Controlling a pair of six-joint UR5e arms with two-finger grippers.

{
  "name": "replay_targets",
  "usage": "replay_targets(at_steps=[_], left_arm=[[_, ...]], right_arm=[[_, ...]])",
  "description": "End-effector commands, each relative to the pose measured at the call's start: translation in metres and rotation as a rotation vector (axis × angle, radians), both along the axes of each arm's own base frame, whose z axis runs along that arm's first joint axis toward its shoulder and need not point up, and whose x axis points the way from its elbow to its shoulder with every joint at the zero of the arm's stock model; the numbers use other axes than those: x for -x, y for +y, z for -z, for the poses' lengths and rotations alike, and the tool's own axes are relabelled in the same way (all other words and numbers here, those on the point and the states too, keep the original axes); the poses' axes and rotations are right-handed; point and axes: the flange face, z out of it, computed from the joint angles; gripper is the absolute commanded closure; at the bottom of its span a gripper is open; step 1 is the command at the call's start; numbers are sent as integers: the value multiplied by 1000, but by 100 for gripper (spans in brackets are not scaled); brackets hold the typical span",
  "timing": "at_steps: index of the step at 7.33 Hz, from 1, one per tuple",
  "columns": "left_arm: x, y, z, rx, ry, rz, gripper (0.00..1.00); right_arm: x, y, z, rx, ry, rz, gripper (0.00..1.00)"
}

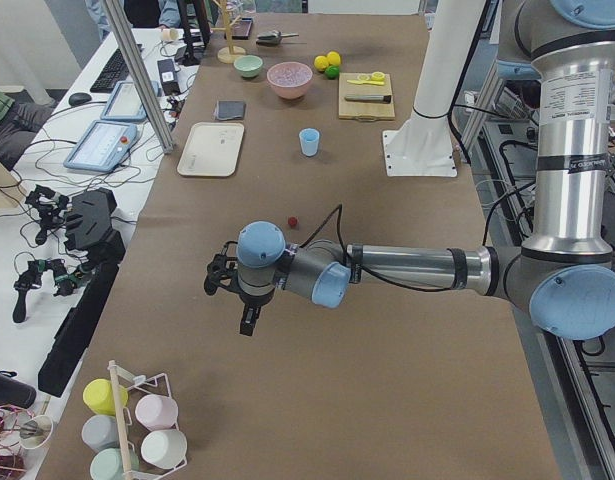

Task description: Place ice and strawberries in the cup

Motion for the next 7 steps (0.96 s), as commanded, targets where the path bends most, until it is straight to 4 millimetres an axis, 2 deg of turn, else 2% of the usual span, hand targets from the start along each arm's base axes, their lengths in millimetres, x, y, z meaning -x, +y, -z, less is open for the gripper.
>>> replay_targets(at_steps=[1, 7], left_arm=[[0, 0, 0, 1, 0, 0, 2], [1, 0, -2, -1, -3, -1, 2]], right_arm=[[0, 7, -3, 2, -26, 1, 0], [-1, 6, -8, 24, -15, -7, 0]])
